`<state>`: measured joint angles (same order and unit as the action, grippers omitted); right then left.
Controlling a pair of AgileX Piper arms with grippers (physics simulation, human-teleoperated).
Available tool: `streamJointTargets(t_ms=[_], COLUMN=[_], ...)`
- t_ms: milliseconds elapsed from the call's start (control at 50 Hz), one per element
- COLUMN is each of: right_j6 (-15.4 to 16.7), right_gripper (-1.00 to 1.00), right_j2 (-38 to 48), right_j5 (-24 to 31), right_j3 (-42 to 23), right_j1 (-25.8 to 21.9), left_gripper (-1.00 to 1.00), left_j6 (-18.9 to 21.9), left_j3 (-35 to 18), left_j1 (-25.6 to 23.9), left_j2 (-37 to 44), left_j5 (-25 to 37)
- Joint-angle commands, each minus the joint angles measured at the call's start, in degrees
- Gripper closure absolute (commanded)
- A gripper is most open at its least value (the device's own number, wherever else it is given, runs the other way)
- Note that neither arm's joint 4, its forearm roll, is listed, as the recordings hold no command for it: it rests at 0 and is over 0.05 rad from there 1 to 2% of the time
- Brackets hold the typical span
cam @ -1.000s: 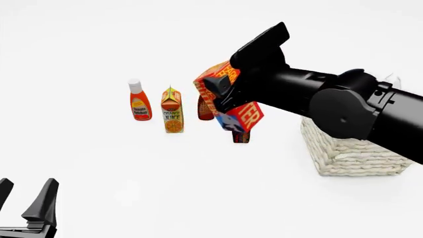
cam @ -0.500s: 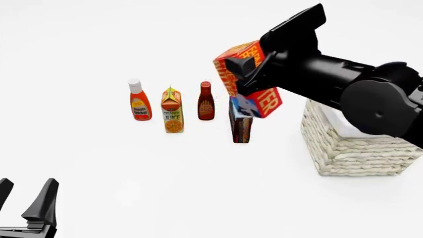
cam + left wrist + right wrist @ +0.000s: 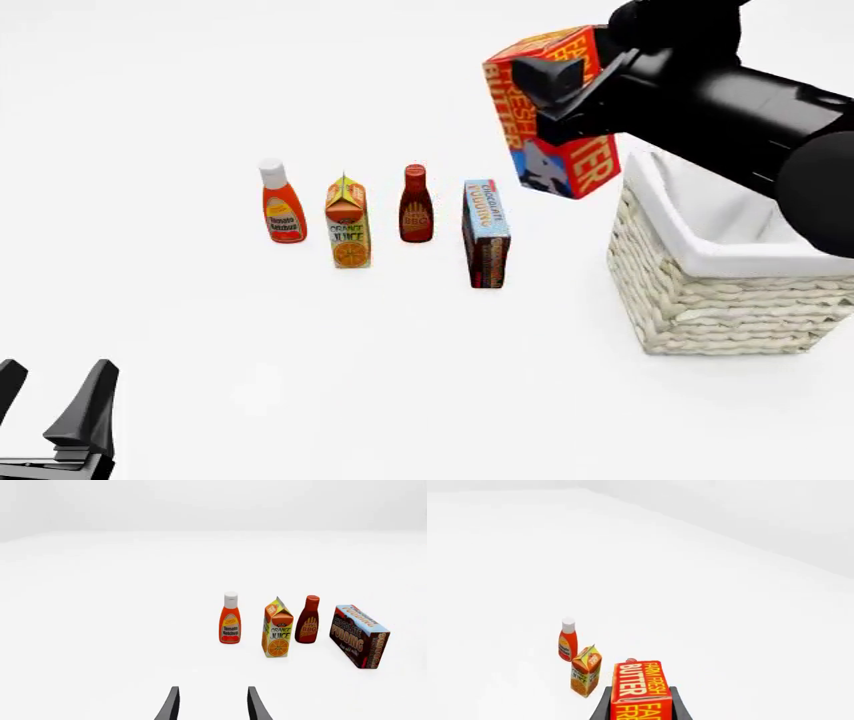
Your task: Pick the butter and place it in the basket.
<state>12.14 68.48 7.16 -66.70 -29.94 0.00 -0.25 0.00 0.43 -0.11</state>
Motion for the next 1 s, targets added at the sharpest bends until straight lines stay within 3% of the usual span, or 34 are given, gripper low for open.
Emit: streamJointTargets(t_ms=[20, 440, 1000], right_j6=[-1.6, -3.1, -8.6], right_gripper=[1.00, 1.00, 1.00], right_j2=[-2.1, -2.8, 2.8], right_j5=[-1.4, -6.3, -18.6], right_j3=[-1.6, -0.4, 2.2], right_j1=[2.8, 8.8, 20.2], left_gripper=[-1.00, -1.00, -1.00], left_j6=[0.0, 0.0, 0.0], left_j3=[0.0, 0.0, 0.0], left_j1=[0.0, 0.0, 0.0], left_j2=[0.0, 0.0, 0.0], left_j5=[0.0, 0.0, 0.0])
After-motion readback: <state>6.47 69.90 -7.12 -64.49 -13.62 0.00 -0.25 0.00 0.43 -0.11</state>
